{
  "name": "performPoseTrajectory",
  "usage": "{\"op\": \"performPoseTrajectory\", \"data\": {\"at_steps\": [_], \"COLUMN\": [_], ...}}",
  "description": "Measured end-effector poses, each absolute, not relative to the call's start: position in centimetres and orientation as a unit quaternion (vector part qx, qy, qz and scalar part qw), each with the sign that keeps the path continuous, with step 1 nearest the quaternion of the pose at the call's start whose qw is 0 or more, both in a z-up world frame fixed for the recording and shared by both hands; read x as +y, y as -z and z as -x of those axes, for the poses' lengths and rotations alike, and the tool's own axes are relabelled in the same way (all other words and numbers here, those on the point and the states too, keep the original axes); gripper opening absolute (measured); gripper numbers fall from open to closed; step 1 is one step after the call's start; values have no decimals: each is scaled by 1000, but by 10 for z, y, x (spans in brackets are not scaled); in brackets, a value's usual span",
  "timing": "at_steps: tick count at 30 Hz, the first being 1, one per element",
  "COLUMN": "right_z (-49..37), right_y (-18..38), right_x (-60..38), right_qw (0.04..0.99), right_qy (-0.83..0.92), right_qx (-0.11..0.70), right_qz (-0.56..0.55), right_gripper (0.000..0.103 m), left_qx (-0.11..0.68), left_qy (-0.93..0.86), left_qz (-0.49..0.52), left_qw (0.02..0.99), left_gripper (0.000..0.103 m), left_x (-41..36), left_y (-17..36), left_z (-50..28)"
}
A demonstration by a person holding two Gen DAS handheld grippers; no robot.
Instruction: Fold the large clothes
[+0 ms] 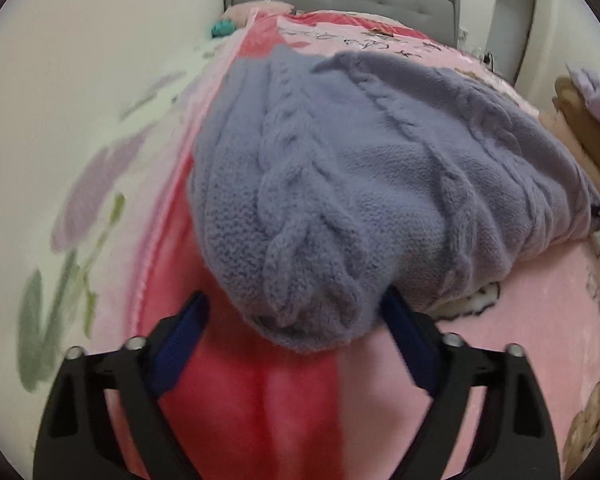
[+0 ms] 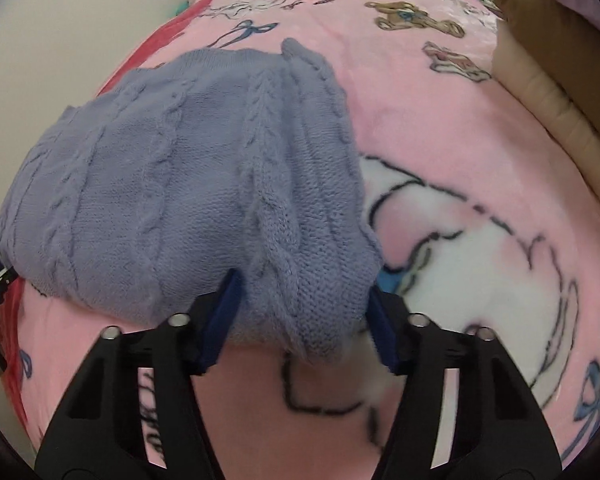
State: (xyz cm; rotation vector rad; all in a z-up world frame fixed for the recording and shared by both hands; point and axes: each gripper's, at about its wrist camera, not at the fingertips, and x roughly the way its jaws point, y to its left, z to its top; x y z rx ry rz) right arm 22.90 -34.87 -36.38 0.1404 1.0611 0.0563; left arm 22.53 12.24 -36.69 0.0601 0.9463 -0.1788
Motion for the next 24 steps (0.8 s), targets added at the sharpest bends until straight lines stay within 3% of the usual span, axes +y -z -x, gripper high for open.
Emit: {"op": "performPoseTrajectory", "data": {"at_steps": [2,3,5,7,10,16,19,24], "right_z": [-230,-230,-231,-233,-234,-239,-243,-245], "right_y": [360,358,355,347,324,324,346,369], "right_x": [-341,-340,-338,-341,-352,-374,-360,-361], "right_qw": [859,858,852,848,856,849,839,830], "right_qy": [-19,-16,-8,2,14,29,40,58], "right_qx": [509,512,520,526,512,524,542,555], "right_qz": [-53,-51,-54,-63,-69,-55,10,-9], "right_gripper": [39,35,32,24,18,18,18,19], "left_qx": [447,447,445,450,467,485,505,527], "left_qy": [96,100,99,97,100,81,64,52], "left_qz": [-24,-33,-66,-82,-87,-114,-102,-101], "left_qw": [889,889,888,884,874,863,855,842], "left_gripper": [55,52,26,19,18,17,17,17], "left_x": [121,116,106,102,109,130,134,139], "left_y": [364,362,358,353,336,319,333,372], "left_z": [-222,-221,-218,-219,-221,-227,-232,-231]}}
